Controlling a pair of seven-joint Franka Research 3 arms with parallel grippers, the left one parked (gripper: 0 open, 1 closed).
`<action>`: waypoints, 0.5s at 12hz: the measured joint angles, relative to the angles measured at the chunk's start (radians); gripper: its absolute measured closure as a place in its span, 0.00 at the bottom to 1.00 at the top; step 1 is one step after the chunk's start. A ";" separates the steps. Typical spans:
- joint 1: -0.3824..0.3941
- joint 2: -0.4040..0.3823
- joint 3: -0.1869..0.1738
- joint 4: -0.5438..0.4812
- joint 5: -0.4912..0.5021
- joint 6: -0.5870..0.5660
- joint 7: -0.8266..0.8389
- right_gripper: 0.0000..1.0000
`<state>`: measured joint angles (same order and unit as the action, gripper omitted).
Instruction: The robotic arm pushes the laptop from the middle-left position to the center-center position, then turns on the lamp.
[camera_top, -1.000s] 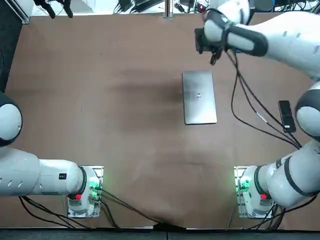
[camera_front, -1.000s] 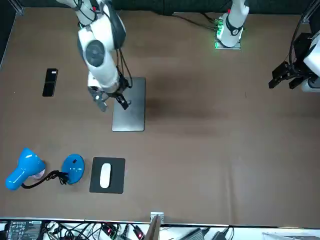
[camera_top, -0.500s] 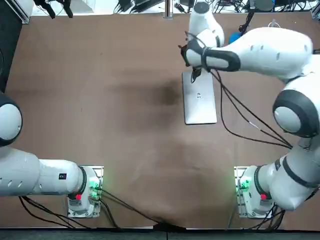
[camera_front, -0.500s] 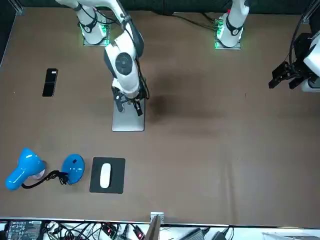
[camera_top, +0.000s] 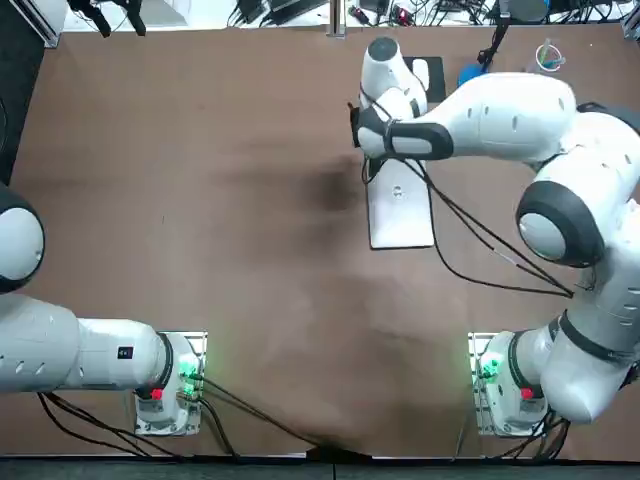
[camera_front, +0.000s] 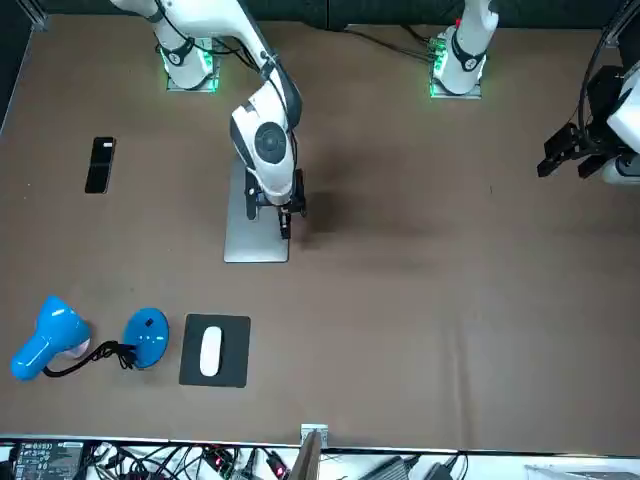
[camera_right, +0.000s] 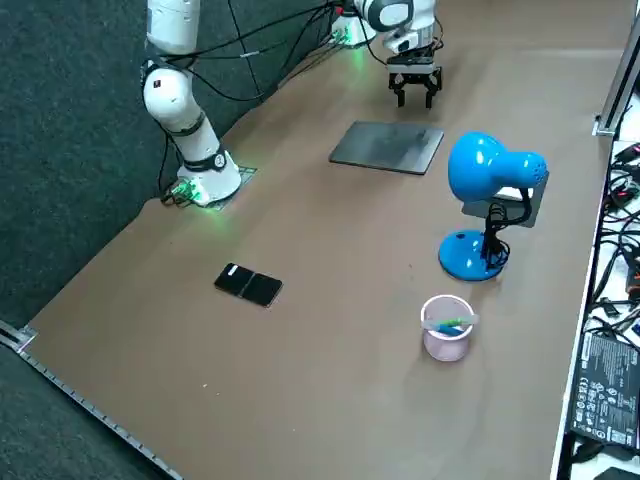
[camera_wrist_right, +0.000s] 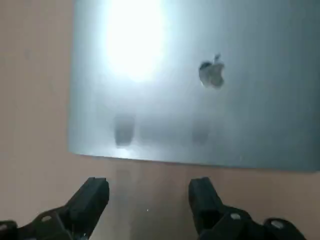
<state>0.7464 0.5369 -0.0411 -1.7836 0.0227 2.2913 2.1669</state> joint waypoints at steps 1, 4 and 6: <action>0.014 0.015 0.000 0.000 0.000 0.014 0.039 0.02; 0.051 0.055 0.000 0.001 -0.001 0.047 0.112 0.02; 0.059 0.069 -0.001 0.001 -0.001 0.056 0.134 0.02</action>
<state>0.8056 0.6063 -0.0422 -1.7822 0.0215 2.3471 2.3012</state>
